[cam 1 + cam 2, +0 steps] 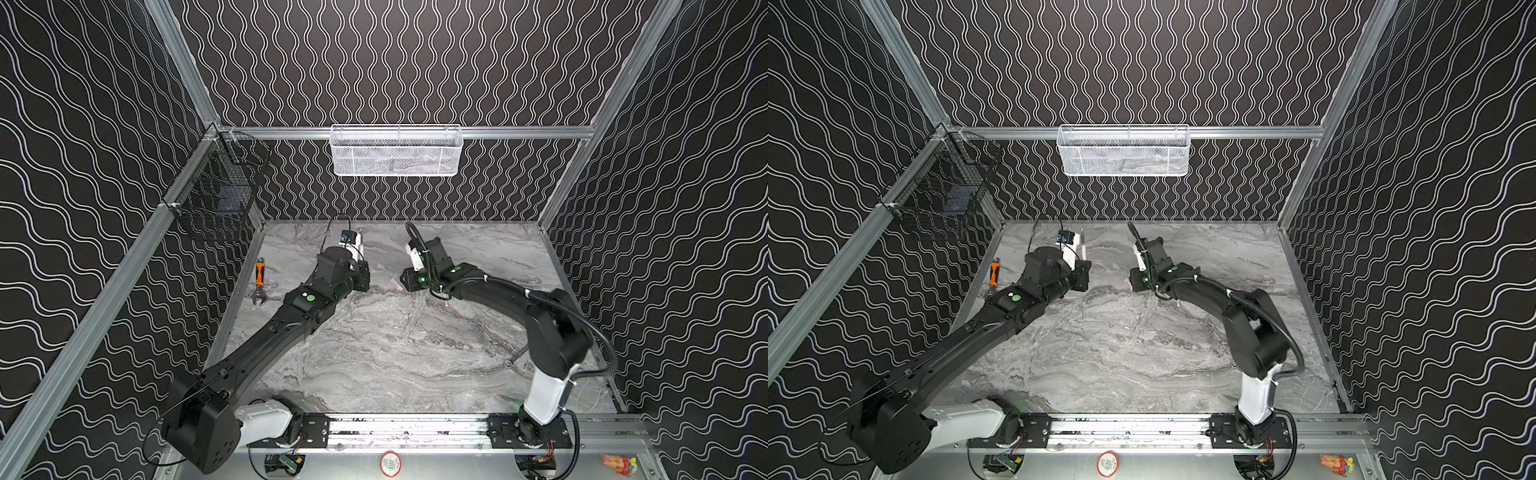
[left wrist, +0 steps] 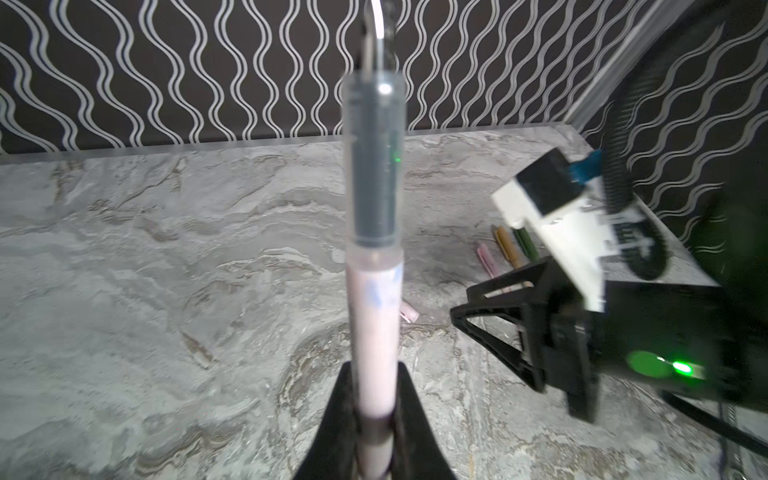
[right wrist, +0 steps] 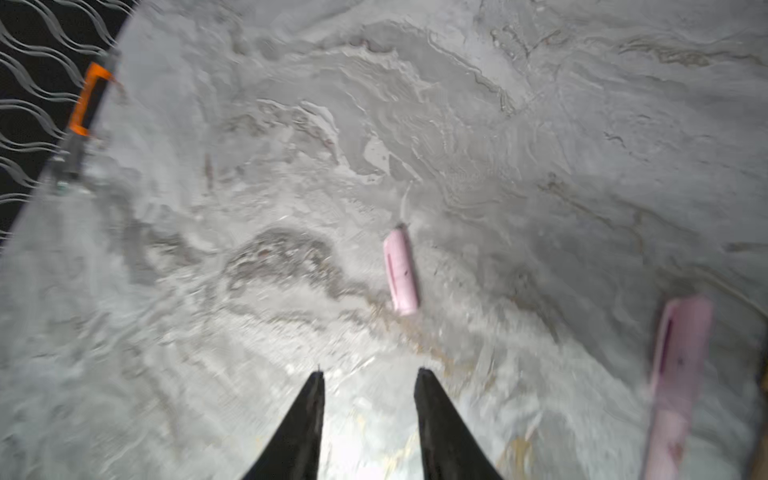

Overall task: Insert the pens into the pen caps
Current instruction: 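Move the right gripper down over the small pink cap on the table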

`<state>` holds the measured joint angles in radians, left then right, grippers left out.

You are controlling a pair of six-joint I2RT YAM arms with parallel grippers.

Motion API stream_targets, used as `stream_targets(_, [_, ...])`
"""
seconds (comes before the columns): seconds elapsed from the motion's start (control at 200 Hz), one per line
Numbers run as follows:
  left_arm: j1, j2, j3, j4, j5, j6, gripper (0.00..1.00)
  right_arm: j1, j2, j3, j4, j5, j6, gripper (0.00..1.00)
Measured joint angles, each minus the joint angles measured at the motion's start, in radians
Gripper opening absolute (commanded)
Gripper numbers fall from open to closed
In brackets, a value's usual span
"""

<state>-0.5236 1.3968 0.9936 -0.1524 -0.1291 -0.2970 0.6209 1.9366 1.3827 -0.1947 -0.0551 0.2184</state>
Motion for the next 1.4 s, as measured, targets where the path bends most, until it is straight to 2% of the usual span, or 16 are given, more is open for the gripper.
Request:
stream_targets(0.215, [0.0, -0.011, 0.001, -0.005, 0.0, -0.013, 0.05, -0.005, 0.207, 0.157, -0.043, 0.016, -0.058, 0.41])
stream_targets(0.591, [0.0, -0.005, 0.001, -0.003, 0.024, -0.017, 0.05, -0.005, 0.325, 0.269, -0.055, 0.008, -0.073, 0.31])
stream_targets(0.981, [0.0, 0.004, 0.001, 0.002, 0.037, -0.017, 0.04, -0.005, 0.304, 0.23, -0.045, 0.003, -0.061, 0.27])
stream_targets(1.231, [0.0, 0.014, 0.002, 0.002, 0.041, -0.017, 0.04, 0.002, 0.22, 0.112, -0.031, -0.01, -0.024, 0.19])
stream_targets(1.396, [0.0, 0.019, 0.003, 0.003, 0.053, -0.017, 0.04, 0.001, 0.186, 0.061, 0.001, -0.007, 0.0, 0.19])
